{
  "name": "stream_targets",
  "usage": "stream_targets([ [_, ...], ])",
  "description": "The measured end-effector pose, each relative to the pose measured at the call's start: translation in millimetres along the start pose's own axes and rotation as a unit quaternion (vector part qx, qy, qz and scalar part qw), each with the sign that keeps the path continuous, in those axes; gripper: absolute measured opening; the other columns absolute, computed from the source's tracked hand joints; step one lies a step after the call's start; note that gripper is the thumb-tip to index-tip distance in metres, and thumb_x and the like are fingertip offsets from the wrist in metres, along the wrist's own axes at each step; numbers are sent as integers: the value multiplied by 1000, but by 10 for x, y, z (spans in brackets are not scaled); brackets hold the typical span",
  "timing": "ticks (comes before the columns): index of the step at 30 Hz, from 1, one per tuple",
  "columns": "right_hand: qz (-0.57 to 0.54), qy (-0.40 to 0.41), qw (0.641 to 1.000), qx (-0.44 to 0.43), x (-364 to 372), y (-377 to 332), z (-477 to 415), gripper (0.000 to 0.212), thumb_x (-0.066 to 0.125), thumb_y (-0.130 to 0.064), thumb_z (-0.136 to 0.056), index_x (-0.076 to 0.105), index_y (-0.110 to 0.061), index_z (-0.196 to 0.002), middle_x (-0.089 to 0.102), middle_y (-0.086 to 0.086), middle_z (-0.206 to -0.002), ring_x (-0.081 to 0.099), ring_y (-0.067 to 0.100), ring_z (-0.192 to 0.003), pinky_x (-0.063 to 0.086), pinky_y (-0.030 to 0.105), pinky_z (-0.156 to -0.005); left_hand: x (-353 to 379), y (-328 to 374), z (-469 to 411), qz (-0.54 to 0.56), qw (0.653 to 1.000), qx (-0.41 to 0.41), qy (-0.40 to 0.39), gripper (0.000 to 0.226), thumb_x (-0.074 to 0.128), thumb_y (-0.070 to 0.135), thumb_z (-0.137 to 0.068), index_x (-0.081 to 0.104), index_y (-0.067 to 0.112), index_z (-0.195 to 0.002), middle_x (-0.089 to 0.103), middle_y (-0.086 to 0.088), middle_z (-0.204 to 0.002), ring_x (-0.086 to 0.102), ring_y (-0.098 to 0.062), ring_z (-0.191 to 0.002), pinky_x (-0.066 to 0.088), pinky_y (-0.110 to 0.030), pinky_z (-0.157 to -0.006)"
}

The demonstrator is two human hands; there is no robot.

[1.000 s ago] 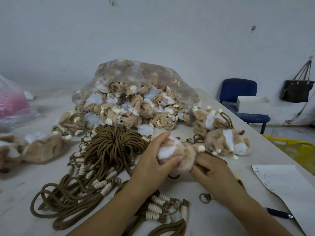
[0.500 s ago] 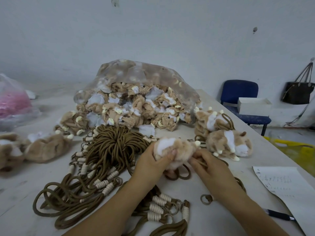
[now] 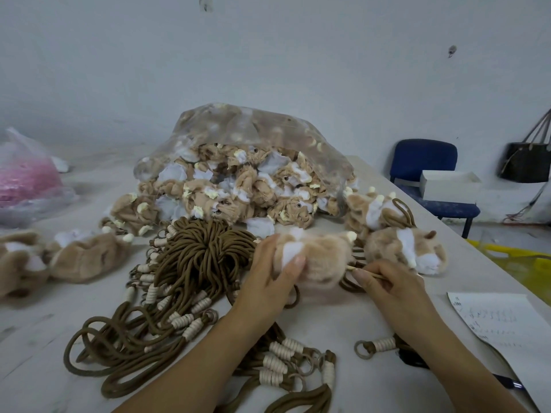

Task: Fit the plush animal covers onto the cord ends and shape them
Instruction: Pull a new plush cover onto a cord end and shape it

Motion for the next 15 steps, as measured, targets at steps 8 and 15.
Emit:
stream_targets([
  [8, -98, -37, 991, 79, -5, -29, 45, 46, 47, -66, -72, 58, -22, -64, 60, -4, -71, 52, 4, -65, 38, 24, -62, -4, -25, -9, -27, 999, 29, 25, 32, 68, 29, -89, 49, 47, -106, 54, 8, -114, 55, 5, -100, 47, -18, -84],
  [15, -133, -76, 986, 61, 136, -66, 63, 42, 50, -64, -72, 52, -25, -60, 49, -11, -60, 44, 3, -58, 33, 13, -53, 89, -91, 1, -65, 998, 18, -10, 41, 55, 42, -84, 48, 33, -123, 58, 9, -121, 52, 10, -111, 41, -7, -88],
])
Point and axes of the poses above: each hand's wrist, its own z-axis away from the middle knuckle, its own x-axis out of the palm, y = z × x, the point moved 2 cm from there along -z, towards the middle knuckle
